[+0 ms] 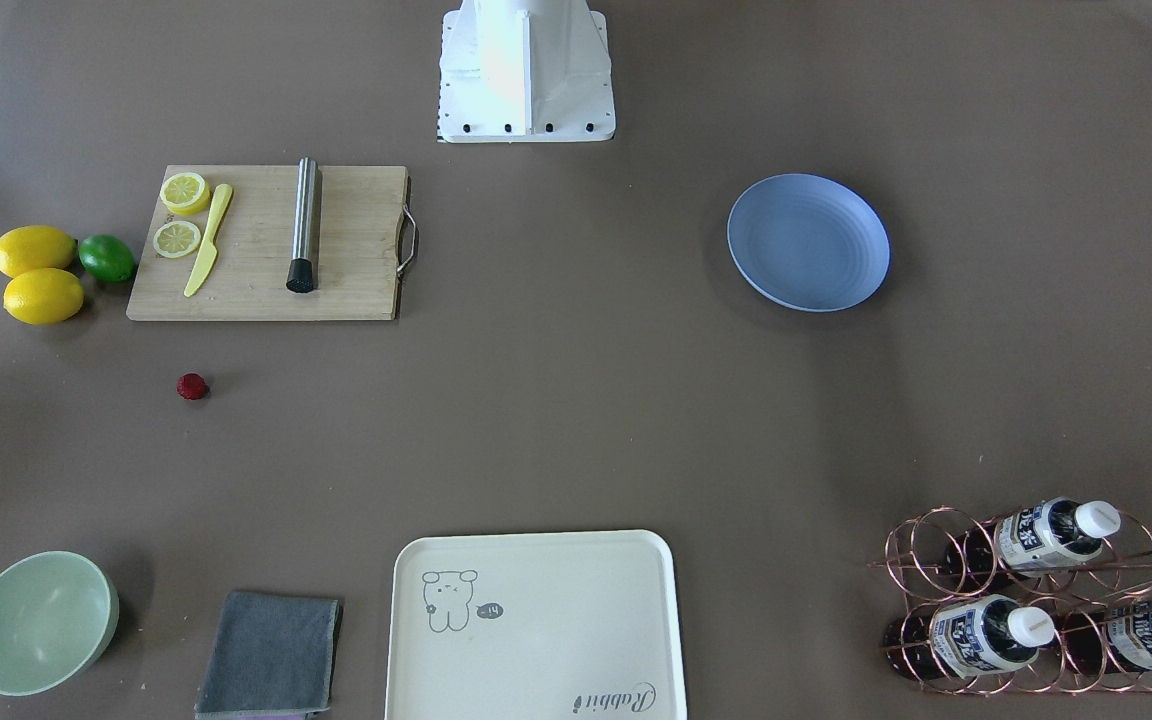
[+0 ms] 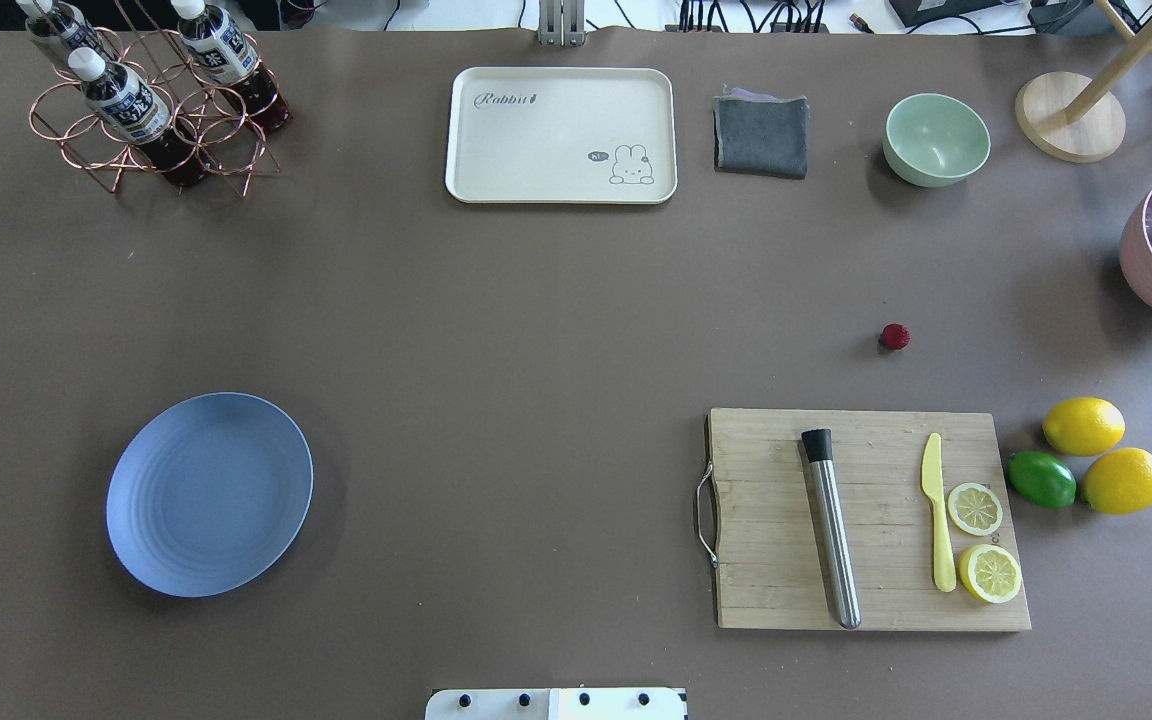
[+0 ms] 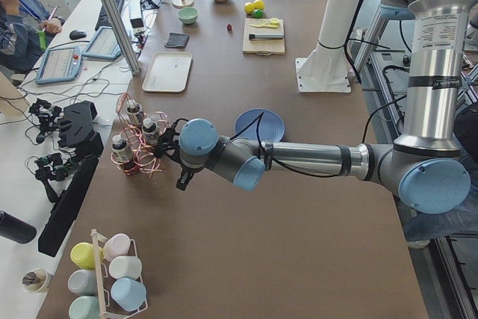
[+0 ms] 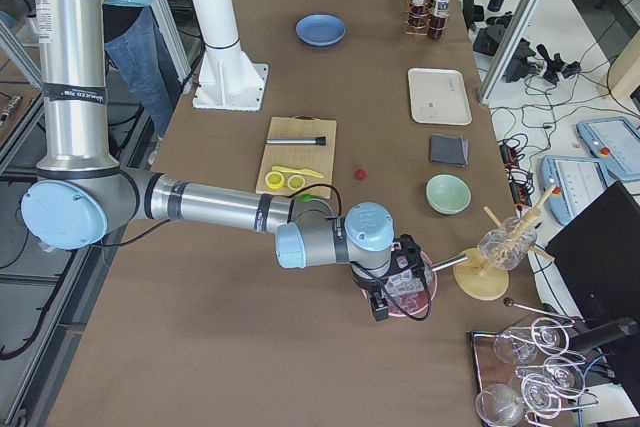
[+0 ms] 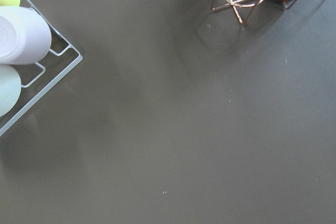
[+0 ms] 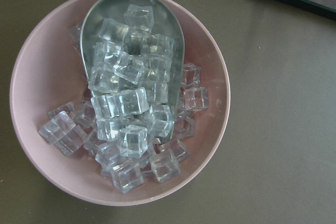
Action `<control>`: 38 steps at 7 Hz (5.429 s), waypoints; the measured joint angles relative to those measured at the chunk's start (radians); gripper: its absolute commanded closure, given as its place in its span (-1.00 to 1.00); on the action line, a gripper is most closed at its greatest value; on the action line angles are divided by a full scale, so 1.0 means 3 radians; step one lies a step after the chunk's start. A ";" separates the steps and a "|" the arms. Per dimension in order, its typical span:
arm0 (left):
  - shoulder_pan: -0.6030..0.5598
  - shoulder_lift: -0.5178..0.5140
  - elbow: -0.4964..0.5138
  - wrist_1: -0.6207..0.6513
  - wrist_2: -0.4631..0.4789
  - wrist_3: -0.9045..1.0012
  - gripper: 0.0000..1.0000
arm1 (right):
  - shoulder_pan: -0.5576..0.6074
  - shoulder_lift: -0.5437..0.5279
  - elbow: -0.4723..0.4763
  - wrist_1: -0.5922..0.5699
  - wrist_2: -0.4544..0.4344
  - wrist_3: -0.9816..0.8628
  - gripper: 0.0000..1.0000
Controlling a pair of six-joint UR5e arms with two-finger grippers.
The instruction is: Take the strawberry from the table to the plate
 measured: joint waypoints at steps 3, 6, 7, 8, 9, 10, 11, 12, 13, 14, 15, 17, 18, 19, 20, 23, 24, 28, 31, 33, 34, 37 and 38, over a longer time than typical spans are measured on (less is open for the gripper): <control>0.0574 0.0093 0.0005 -0.0965 0.0041 -0.1098 -0.94 | -0.0039 -0.0002 0.0039 0.0143 0.0202 0.0205 -1.00; 0.1151 0.0477 0.0000 -0.1965 0.0499 -0.2137 -0.94 | -0.0213 -0.0041 0.0316 0.0173 0.0212 0.1014 -0.99; 0.1317 0.0549 -0.0004 -0.2088 0.0633 -0.2277 -0.94 | -0.0271 -0.0054 0.0354 0.0211 0.0211 0.1152 -0.99; 0.1498 0.0586 -0.0005 -0.2150 0.0795 -0.2376 -0.94 | -0.0335 -0.0078 0.0368 0.0349 0.0204 0.1332 -0.99; 0.1672 0.0603 -0.0005 -0.2193 0.0967 -0.2466 -0.94 | -0.0414 -0.0125 0.0370 0.0573 0.0189 0.1568 -0.99; 0.1785 0.0617 -0.0005 -0.2221 0.1062 -0.2518 -0.94 | -0.0482 -0.0165 0.0371 0.0735 0.0178 0.1727 -0.99; 0.1877 0.0635 -0.0006 -0.2269 0.1102 -0.2571 -0.94 | -0.0521 -0.0191 0.0371 0.0818 0.0170 0.1791 -0.99; 0.2031 0.0651 -0.0006 -0.2366 0.1182 -0.2686 -0.94 | -0.0541 -0.0212 0.0372 0.0864 0.0161 0.1813 -0.99; 0.2246 0.0664 -0.0007 -0.2473 0.1352 -0.2838 -0.94 | -0.0549 -0.0224 0.0372 0.0883 0.0158 0.1819 -0.99; 0.2472 0.0666 -0.0008 -0.2553 0.1551 -0.2974 -0.92 | -0.0553 -0.0229 0.0372 0.0890 0.0156 0.1822 -0.99; 0.2616 0.0669 -0.0009 -0.2590 0.1680 -0.3043 -0.76 | -0.0554 -0.0230 0.0372 0.0893 0.0156 0.1822 -0.99; 0.2731 0.0683 -0.0006 -0.2644 0.1755 -0.3073 -0.01 | -0.0554 -0.0236 0.0372 0.0894 0.0156 0.1823 -0.99; 0.2754 0.0685 -0.0004 -0.2680 0.1762 -0.3071 0.12 | -0.0554 -0.0239 0.0372 0.0894 0.0156 0.1823 -0.99; 0.2779 0.0685 -0.0004 -0.2703 0.1764 -0.3066 0.12 | -0.0553 -0.0240 0.0372 0.0894 0.0156 0.1823 -0.99; 0.2803 0.0683 -0.0002 -0.2712 0.1766 -0.3063 0.12 | -0.0551 -0.0241 0.0371 0.0894 0.0156 0.1823 -0.99; 0.2826 0.0676 0.0001 -0.2717 0.1770 -0.3057 0.24 | -0.0555 -0.0241 0.0361 0.0894 0.0156 0.1823 -0.99; 0.2831 0.0673 0.0001 -0.2717 0.1775 -0.3057 0.42 | -0.0556 -0.0241 0.0359 0.0894 0.0156 0.1823 -0.99; 0.2835 0.0664 -0.0002 -0.2718 0.1832 -0.3059 1.00 | -0.0556 -0.0242 0.0352 0.0894 0.0160 0.1823 -0.99; 0.2810 0.0516 -0.0217 -0.2479 0.1806 -0.3187 1.00 | -0.0556 -0.0242 0.0353 0.0894 0.0162 0.1823 -1.00; 0.2816 -0.0079 -0.0256 -0.1869 0.1825 -0.3434 1.00 | -0.0556 -0.0244 0.0351 0.0897 0.0167 0.1816 -1.00; 0.2826 -0.0415 -0.0243 -0.1510 0.1836 -0.3475 1.00 | -0.0556 -0.0250 0.0351 0.0898 0.0170 0.1807 -1.00; 0.2946 -0.1301 -0.0043 -0.0663 0.2079 -0.3495 1.00 | -0.0556 -0.0256 0.0350 0.0899 0.0176 0.1797 -1.00; 0.2998 -0.1571 0.0158 -0.0562 0.2206 -0.3495 1.00 | -0.0556 -0.0257 0.0348 0.0899 0.0177 0.1794 -1.00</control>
